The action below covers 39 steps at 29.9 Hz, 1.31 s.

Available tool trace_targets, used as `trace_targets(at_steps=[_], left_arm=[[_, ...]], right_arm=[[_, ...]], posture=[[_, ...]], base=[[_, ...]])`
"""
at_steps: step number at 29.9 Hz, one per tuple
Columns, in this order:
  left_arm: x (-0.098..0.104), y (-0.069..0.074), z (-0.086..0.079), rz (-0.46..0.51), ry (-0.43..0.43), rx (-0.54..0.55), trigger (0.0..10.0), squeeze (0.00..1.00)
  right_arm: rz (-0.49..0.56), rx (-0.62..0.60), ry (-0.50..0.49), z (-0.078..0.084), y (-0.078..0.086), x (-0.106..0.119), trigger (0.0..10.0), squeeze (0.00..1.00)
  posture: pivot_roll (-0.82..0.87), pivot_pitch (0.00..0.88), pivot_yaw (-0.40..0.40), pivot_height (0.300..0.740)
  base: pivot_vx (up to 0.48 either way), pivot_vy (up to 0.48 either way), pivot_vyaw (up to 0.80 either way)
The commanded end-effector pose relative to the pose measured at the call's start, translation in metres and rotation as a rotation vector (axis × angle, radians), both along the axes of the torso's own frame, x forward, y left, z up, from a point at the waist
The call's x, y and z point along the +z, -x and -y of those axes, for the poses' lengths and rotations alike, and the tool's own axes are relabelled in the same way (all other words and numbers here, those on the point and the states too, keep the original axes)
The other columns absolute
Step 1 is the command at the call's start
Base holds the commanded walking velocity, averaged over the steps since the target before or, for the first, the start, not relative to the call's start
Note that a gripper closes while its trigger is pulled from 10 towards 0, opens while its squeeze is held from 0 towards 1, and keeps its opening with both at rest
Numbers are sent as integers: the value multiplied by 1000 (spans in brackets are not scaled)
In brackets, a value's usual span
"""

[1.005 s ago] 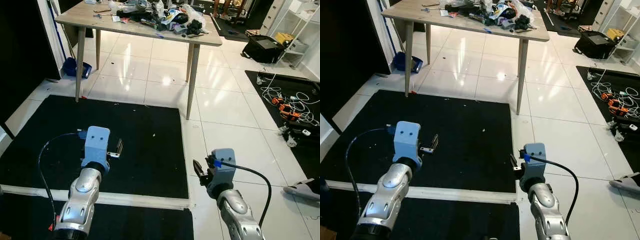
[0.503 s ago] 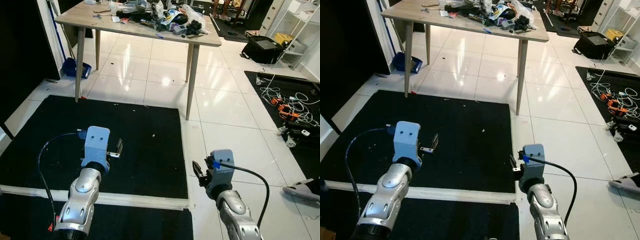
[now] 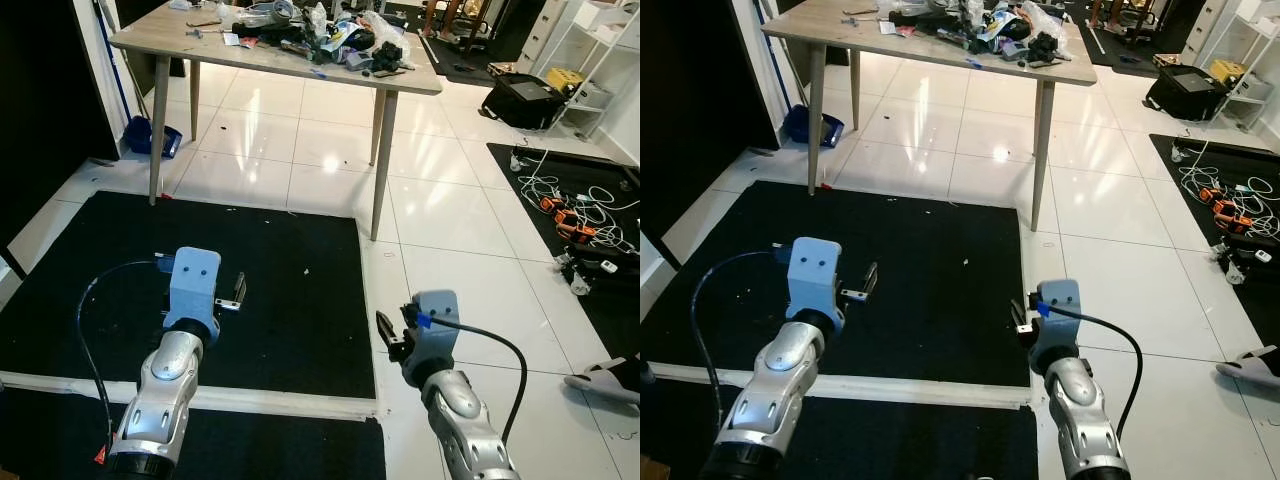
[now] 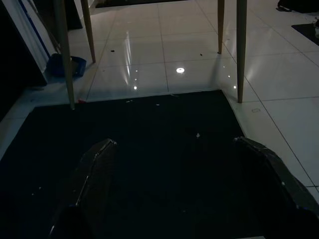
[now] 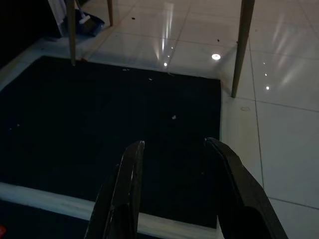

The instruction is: Picking trash to rubbish bin

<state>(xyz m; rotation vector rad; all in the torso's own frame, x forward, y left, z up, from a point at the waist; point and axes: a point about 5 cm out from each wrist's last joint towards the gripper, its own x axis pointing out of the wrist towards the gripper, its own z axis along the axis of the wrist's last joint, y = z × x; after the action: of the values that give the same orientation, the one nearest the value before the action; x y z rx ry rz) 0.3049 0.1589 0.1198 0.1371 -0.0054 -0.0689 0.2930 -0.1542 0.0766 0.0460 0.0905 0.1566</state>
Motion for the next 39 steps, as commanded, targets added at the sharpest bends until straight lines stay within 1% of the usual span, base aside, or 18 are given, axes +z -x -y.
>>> trace_targets(at_steps=[1, 8, 10, 12, 13, 14, 15, 17, 21, 23, 25, 28, 32, 34, 35, 36, 37, 39], left_arm=[[-3, 1, 1, -13, -9, -14, 10000, 0], [0, -3, 5, 0, -3, -18, 10000, 0], [0, -2, 6, 0, -4, -22, 10000, 0], [1, -2, 5, 11, -6, -21, 10000, 0], [6, -2, 2, 49, 8, -7, 10000, 0], [6, -2, 2, 49, 8, -7, 10000, 0], [24, -3, -4, 167, 110, 36, 10000, 0], [31, -4, -6, 206, 152, 49, 10000, 0], [51, 2, 17, 274, 224, -155, 10000, 0], [54, 5, 22, 272, 224, -184, 10000, 0], [53, 3, 18, 248, 231, -146, 10000, 0], [53, 0, 13, 250, 210, -110, 10000, 0], [44, -5, 6, 228, 135, -61, 10000, 0], [34, -8, 6, 152, -43, -55, 10000, 0], [34, -8, 6, 152, -43, -55, 10000, 0], [30, -8, 6, 119, -111, -52, 10000, 0], [28, -6, 6, 104, -129, -63, 10000, 0], [27, -4, 5, 95, -76, -58, 10000, 0]], right_arm=[[-8, -4, 6, 0, 4, -4, 10000, 0], [-12, -44, 18, 12, 6, -8, 10000, 0], [99, -138, 55, 19, -4, 9, 10000, 0], [144, -159, 46, 20, -6, 18, 10000, 0], [215, -184, 55, 21, -7, 31, 10000, 0], [215, -184, 55, 21, -7, 31, 10000, 0], [255, -188, 86, 25, -3, 36, 10000, 0], [267, -192, 96, 27, -1, 38, 10000, 0], [328, -120, 61, 22, 4, 46, 10000, 0], [364, -110, 46, 17, 2, 54, 10000, 0], [383, -107, 37, 12, -2, 62, 10000, 0], [367, -95, 31, 9, -5, 62, 10000, 0], [285, -104, 73, 11, -3, 45, 10000, 0], [165, -60, 104, 9, 1, 24, 10000, 0], [165, -60, 104, 9, 1, 24, 10000, 0], [114, -39, 112, 9, 3, 15, 10000, 0], [62, -39, 149, 10, 4, 6, 10000, 0], [76, -72, 106, 11, 2, 10, 10000, 0]], posture=[[12, 72, -67, 740], [30, 72, -68, 740], [30, 76, -62, 740], [30, 76, -62, 740], [18, 81, -60, 740], [18, 81, -60, 740], [6, 86, -63, 740], [6, 86, -63, 740], [32, 82, -67, 740], [30, 91, -58, 740], [25, 92, -53, 740], [16, 98, -52, 740], [15, 101, -61, 740], [38, 97, -69, 740], [38, 97, -69, 740], [38, 97, -69, 740], [41, 98, -64, 740], [37, 101, -57, 740]], base=[[0, 0, 0], [0, 0, 0], [0, 0, 0], [0, 0, 0], [0, 0, 0], [0, 0, 0], [0, 0, 0], [0, 0, 0], [0, 0, 0], [0, 0, 0], [0, 0, 0], [0, 0, 0], [0, 0, 0], [0, 0, 0], [0, 0, 0], [0, 0, 0], [0, 0, 0], [0, 0, 0]])
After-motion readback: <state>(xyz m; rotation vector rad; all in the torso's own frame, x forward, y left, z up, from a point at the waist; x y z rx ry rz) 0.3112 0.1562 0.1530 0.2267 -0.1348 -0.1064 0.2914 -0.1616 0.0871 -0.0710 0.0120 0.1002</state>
